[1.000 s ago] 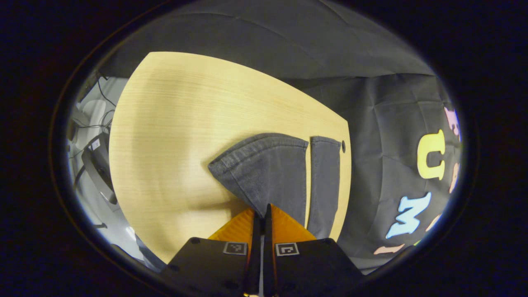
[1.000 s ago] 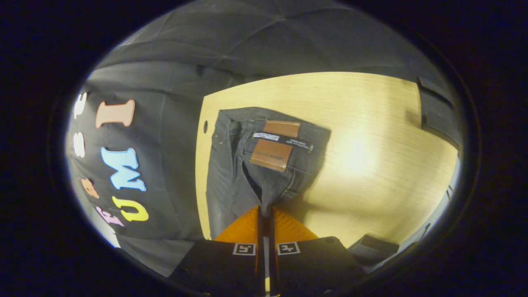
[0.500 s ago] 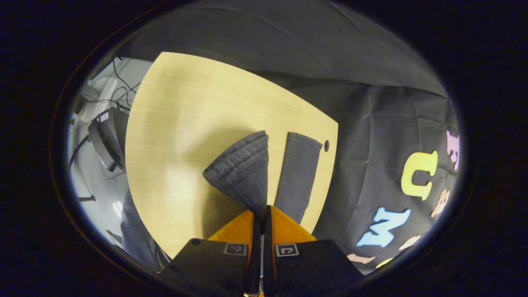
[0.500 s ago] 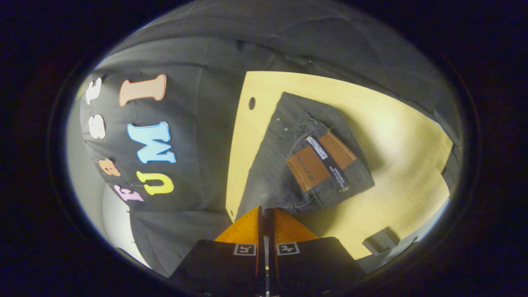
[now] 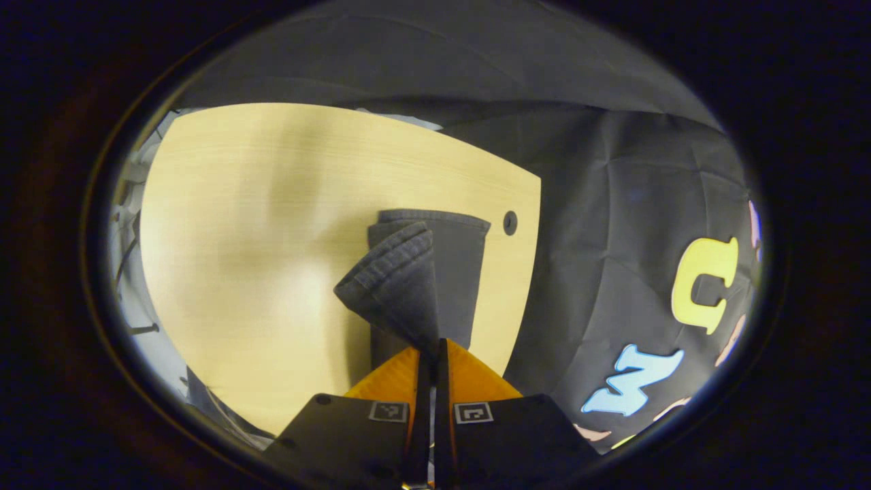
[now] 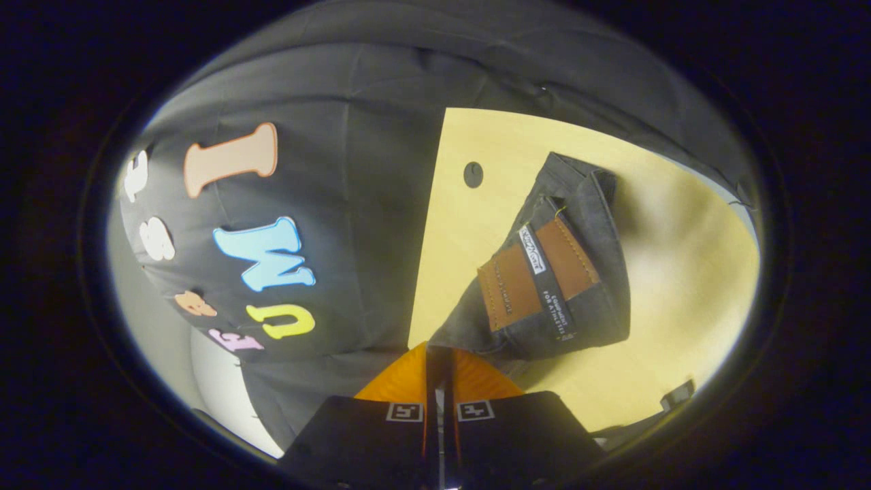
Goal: Grasp the waist and the cuffs of the jeans and fold them to make the two legs overlap; first hold the waist and fold one-third of the jeans toward the cuffs, then hold the cuffs and fold the remaining one-third in the same direction to finish folding.
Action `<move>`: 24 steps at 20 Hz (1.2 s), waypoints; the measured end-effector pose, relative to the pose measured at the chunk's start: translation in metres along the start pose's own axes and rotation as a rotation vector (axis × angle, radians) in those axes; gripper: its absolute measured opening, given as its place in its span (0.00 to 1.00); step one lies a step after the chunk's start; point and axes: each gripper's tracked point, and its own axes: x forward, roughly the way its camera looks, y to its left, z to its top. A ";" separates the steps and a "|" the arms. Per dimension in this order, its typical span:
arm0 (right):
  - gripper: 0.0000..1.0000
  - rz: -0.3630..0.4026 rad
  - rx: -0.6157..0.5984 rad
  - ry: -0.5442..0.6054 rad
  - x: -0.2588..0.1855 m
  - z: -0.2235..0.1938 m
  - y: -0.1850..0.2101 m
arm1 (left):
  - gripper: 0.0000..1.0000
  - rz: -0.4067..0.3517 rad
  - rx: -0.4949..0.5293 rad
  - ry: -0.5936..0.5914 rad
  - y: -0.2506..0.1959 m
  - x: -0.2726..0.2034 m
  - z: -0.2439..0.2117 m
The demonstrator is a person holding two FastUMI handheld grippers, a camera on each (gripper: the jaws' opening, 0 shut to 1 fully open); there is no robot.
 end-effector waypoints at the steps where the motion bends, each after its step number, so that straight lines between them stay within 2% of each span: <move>1: 0.03 -0.010 0.020 -0.008 0.012 0.012 0.002 | 0.11 0.016 0.021 0.002 -0.006 0.017 0.003; 2: 0.02 -0.024 0.037 -0.023 0.024 0.022 0.002 | 0.11 0.030 0.036 0.007 -0.011 0.036 0.006; 3: 0.02 -0.037 0.038 -0.028 0.038 0.030 -0.001 | 0.06 0.040 0.047 0.017 -0.017 0.052 0.008; 8: 0.03 -0.077 0.057 -0.069 0.090 0.062 -0.019 | 0.06 0.051 0.116 0.046 -0.026 0.111 0.021; 9: 0.04 -0.098 0.060 -0.079 0.099 0.066 -0.030 | 0.11 0.042 0.129 0.048 -0.029 0.122 0.019; 10: 0.04 -0.114 0.056 -0.081 0.108 0.068 -0.037 | 0.11 0.028 0.146 0.056 -0.035 0.132 0.016; 11: 0.04 -0.113 0.052 -0.093 0.115 0.069 -0.041 | 0.06 0.021 0.161 0.059 -0.037 0.138 0.014; 12: 0.04 -0.102 0.054 -0.114 0.120 0.075 -0.042 | 0.06 0.019 0.177 0.049 -0.040 0.145 0.014; 13: 0.05 -0.081 0.061 -0.135 0.123 0.077 -0.038 | 0.11 0.016 0.196 0.040 -0.042 0.149 0.014; 14: 0.07 -0.065 0.063 -0.156 0.128 0.080 -0.038 | 0.11 0.000 0.215 0.039 -0.045 0.153 0.013; 15: 0.12 -0.053 0.065 -0.169 0.129 0.081 -0.037 | 0.06 -0.020 0.234 0.040 -0.051 0.149 0.012; 16: 0.19 -0.046 0.057 -0.181 0.130 0.079 -0.037 | 0.28 -0.027 0.254 0.042 -0.054 0.148 0.008; 17: 0.37 -0.057 0.032 -0.186 0.128 0.078 -0.039 | 0.44 -0.029 0.279 0.043 -0.057 0.147 0.004; 18: 0.40 -0.074 -0.006 -0.193 0.125 0.076 -0.041 | 0.55 -0.025 0.305 0.033 -0.055 0.145 0.006; 19: 0.48 -0.091 -0.047 -0.199 0.119 0.073 -0.045 | 0.66 -0.012 0.335 0.016 -0.052 0.144 0.010; 20: 0.70 -0.099 -0.086 -0.206 0.115 0.071 -0.045 | 0.77 -0.004 0.367 0.000 -0.053 0.139 0.012; 22: 0.80 -0.110 -0.158 -0.220 0.100 0.063 -0.042 | 1.00 0.003 0.420 -0.024 -0.054 0.129 0.011; 23: 0.89 -0.121 -0.192 -0.237 0.093 0.061 -0.043 | 1.00 0.005 0.442 -0.034 -0.055 0.124 0.009; 24: 0.91 -0.132 -0.223 -0.254 0.084 0.059 -0.045 | 0.91 0.003 0.462 -0.043 -0.057 0.118 0.005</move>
